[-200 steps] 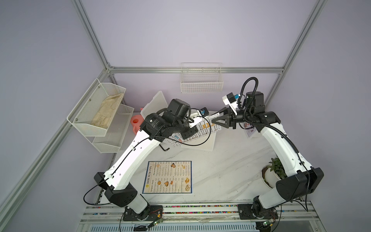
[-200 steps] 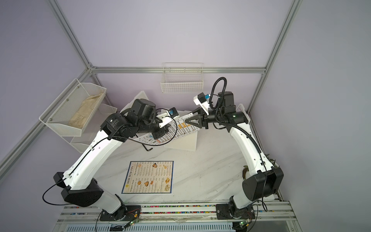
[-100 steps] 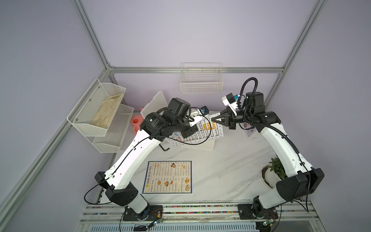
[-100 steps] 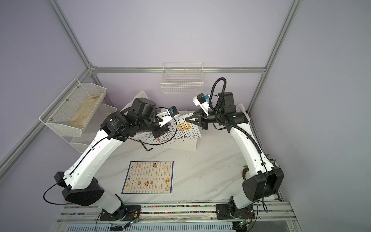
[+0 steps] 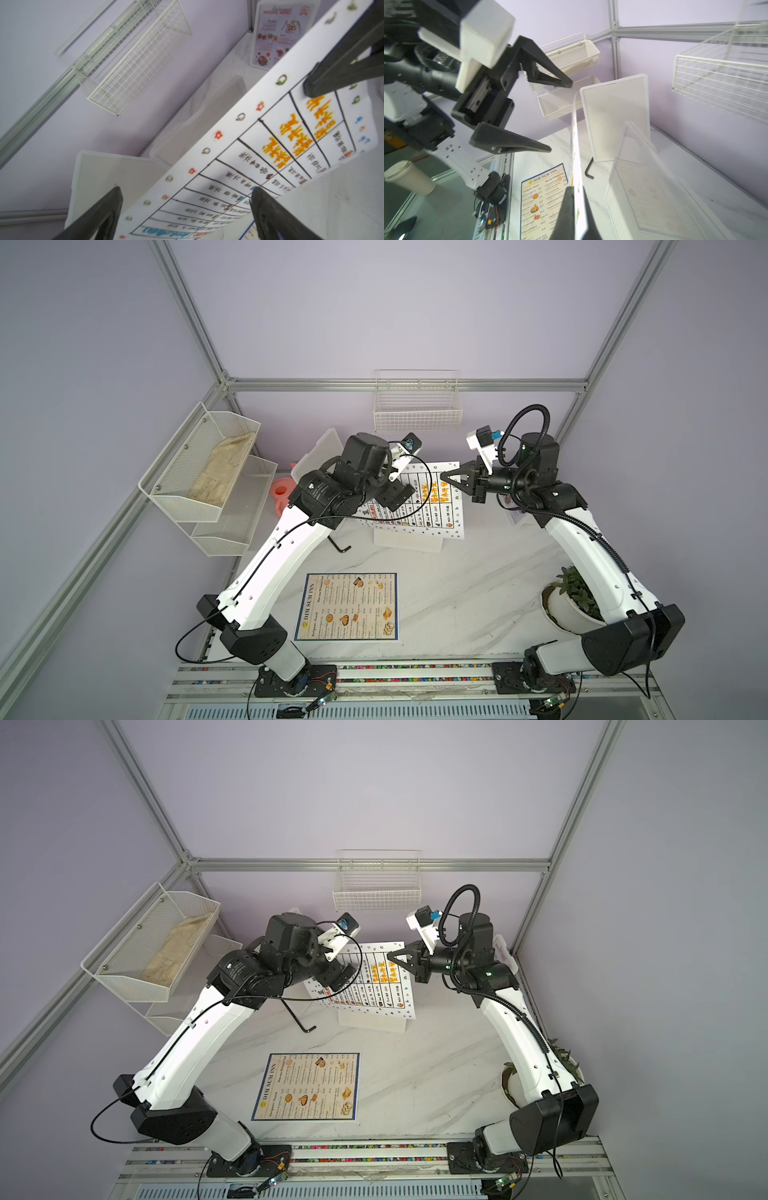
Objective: Insert the menus into the narrow rack
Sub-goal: Pick up the menu from the center of the board.
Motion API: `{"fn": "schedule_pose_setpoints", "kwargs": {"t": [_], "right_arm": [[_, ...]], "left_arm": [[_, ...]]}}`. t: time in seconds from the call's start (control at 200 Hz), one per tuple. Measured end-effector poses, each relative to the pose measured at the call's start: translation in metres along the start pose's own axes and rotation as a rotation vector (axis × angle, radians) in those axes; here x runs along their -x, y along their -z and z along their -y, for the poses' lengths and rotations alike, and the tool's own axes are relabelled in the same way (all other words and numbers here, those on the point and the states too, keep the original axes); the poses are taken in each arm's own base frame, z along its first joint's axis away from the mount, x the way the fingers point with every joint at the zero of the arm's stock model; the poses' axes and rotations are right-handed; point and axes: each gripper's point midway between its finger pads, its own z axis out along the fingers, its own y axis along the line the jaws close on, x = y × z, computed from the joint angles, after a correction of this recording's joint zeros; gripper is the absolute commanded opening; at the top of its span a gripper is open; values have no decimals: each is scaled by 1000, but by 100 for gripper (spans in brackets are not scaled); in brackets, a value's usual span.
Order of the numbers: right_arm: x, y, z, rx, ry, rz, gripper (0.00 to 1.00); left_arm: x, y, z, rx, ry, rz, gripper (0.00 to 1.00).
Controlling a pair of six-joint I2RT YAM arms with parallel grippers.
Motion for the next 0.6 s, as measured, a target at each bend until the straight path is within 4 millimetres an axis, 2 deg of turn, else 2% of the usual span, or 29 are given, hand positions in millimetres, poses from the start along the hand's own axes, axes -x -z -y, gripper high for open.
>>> {"fn": "schedule_pose_setpoints", "kwargs": {"t": [0.065, 0.145, 0.275, 0.47, 0.6], "right_arm": [[-2, -1, 17, -80, -78, 28, 0], [-5, 2, 36, -183, -177, 76, 0], [-4, 17, 55, -331, -325, 189, 0], [13, 40, 62, -416, -450, 379, 0], [7, 51, 70, -469, -544, 447, 0]], "left_arm": [[-3, -3, -18, 59, 86, 17, 100], [-16, -4, -36, 105, 200, 22, 100], [-41, 1, -53, 142, 399, 38, 100], [-69, 3, -52, 117, 678, 86, 100], [-89, -9, -38, 50, 864, 108, 100]]}}
